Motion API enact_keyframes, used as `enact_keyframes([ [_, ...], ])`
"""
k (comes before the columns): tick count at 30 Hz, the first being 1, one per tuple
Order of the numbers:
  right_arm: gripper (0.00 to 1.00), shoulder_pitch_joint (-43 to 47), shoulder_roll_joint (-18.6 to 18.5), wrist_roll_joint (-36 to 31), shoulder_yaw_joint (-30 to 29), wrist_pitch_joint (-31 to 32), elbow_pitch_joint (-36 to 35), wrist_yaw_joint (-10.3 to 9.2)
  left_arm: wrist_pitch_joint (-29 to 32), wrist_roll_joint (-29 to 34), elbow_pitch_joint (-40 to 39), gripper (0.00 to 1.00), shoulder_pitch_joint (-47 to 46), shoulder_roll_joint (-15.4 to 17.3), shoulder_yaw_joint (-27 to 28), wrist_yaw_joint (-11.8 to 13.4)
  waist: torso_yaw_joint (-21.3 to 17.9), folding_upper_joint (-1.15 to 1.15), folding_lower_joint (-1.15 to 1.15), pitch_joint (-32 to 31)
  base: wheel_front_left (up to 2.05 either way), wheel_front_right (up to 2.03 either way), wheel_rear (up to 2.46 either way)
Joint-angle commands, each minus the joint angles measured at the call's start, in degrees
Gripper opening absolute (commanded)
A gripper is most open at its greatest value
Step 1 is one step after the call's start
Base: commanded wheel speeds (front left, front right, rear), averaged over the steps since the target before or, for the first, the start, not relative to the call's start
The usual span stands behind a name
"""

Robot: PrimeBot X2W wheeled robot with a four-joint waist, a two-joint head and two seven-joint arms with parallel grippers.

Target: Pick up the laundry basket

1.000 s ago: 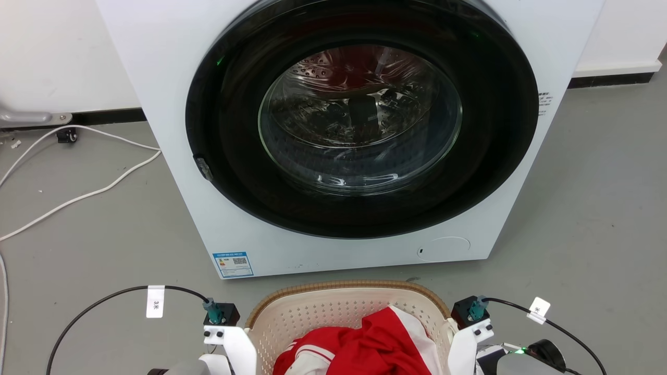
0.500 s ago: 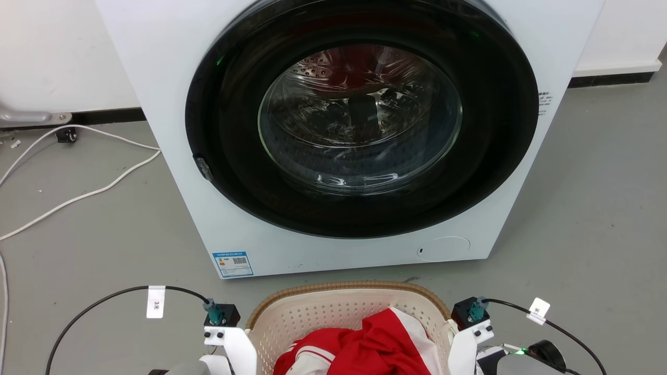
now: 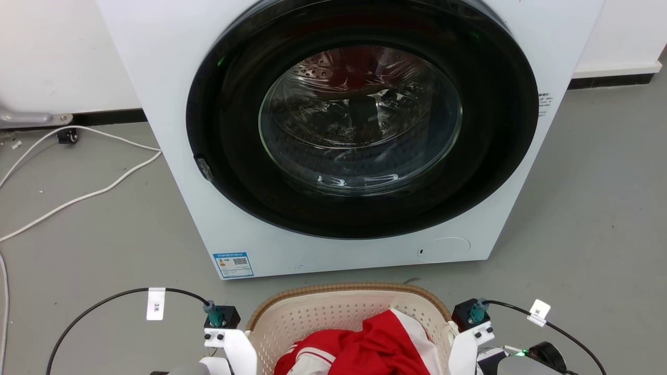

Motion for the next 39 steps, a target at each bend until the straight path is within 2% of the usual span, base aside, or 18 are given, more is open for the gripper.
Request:
enact_keyframes([
  [1,0.0,-0.7,0.1,-0.1,0.6,-0.2,-0.2,0.79,-0.6,-0.1,-0.2,0.0,-1.3,0.0,-0.3,-0.2,0.0,0.0,0.0,0.0,0.0,0.0,0.0],
  [39,0.0,-0.7,0.3,2.3,3.1,-0.4,0.4,0.79,-1.7,-4.3,0.3,0.0,-1.7,0.6,-4.4,-0.2,0.1,0.0,0.0,0.3,0.0,0.0,0.0],
])
